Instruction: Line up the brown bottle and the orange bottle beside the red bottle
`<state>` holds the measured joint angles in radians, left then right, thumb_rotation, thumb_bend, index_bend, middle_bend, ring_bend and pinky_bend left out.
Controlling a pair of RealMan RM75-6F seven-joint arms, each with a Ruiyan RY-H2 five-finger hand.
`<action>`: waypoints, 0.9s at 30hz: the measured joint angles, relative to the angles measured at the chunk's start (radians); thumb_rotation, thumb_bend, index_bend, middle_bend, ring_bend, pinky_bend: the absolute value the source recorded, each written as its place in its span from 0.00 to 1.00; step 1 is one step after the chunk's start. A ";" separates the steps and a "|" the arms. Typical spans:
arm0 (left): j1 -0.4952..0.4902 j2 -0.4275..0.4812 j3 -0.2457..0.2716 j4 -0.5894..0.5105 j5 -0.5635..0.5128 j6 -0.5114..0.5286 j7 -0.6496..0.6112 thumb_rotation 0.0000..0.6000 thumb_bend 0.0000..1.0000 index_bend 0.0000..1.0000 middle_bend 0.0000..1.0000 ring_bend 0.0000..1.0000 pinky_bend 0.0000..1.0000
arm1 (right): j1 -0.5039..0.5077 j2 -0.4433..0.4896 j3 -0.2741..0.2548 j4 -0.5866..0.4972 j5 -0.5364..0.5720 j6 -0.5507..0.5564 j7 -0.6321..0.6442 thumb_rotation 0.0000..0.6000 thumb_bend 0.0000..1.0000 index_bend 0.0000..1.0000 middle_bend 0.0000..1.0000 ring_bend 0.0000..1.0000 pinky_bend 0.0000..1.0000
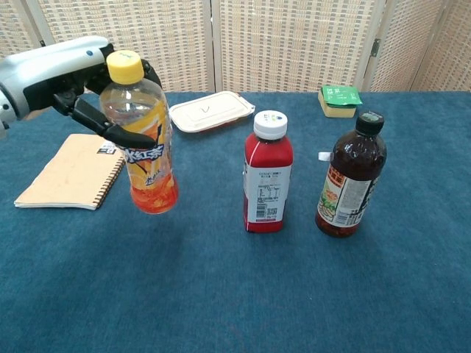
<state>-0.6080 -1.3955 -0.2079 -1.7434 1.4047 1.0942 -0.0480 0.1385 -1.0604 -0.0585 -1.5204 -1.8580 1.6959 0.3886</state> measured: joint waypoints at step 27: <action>-0.100 -0.119 -0.027 0.104 -0.126 -0.069 0.093 1.00 0.04 0.68 0.65 0.60 0.63 | -0.003 0.005 0.004 0.015 0.006 0.015 0.036 1.00 0.00 0.06 0.21 0.23 0.46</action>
<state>-0.7080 -1.5145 -0.2351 -1.6396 1.2786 1.0248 0.0450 0.1355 -1.0556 -0.0547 -1.5055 -1.8523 1.7105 0.4249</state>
